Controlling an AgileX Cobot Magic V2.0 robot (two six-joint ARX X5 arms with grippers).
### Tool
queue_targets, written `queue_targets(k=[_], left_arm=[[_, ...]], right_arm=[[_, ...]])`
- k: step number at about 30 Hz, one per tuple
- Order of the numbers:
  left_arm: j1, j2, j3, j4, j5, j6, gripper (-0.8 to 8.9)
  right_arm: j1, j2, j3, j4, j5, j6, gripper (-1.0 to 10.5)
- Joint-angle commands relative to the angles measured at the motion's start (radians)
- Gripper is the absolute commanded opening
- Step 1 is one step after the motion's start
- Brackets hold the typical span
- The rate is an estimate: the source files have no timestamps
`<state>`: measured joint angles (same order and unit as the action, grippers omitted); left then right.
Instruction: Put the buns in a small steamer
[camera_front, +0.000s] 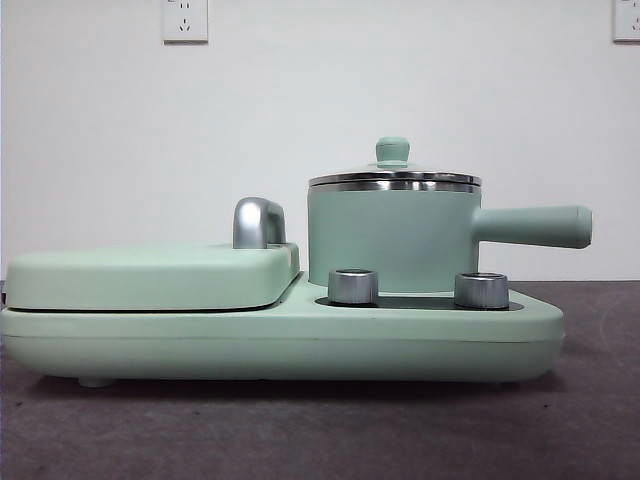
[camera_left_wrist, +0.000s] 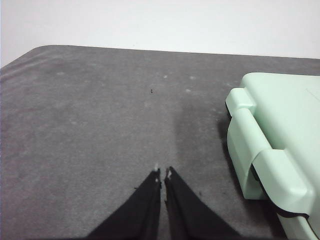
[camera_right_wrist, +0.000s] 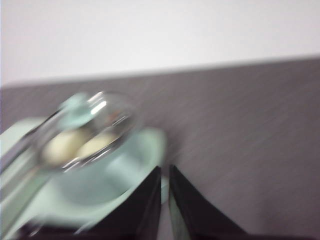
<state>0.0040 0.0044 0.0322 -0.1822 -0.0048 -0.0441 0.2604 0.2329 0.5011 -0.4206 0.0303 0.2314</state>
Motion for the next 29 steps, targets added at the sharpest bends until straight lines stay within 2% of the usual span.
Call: queue_targets(k=[1, 5, 8, 15, 29], left_arm=[[0.002, -0.001, -0.019, -0.005, -0.003, -0.001, 0.20], [0.002, -0.001, -0.019, -0.005, -0.003, -0.001, 0.20], [0.002, -0.001, -0.019, -0.005, -0.003, -0.001, 0.20], [0.002, 0.000, -0.019, -0.005, -0.003, -0.001, 0.20], [0.002, 0.000, -0.019, -0.005, -0.003, -0.001, 0.20]], right_arm=[[-0.076, -0.079, -0.078, 0.077, 0.028, -0.109, 0.2], [-0.174, -0.198, -0.240, 0.167, 0.021, -0.219, 0.2], [-0.210, -0.229, -0.332, 0.220, 0.022, -0.244, 0.2], [-0.238, -0.229, -0.490, 0.354, 0.023, -0.247, 0.2], [-0.237, -0.229, -0.489, 0.246, 0.024, -0.232, 0.2]])
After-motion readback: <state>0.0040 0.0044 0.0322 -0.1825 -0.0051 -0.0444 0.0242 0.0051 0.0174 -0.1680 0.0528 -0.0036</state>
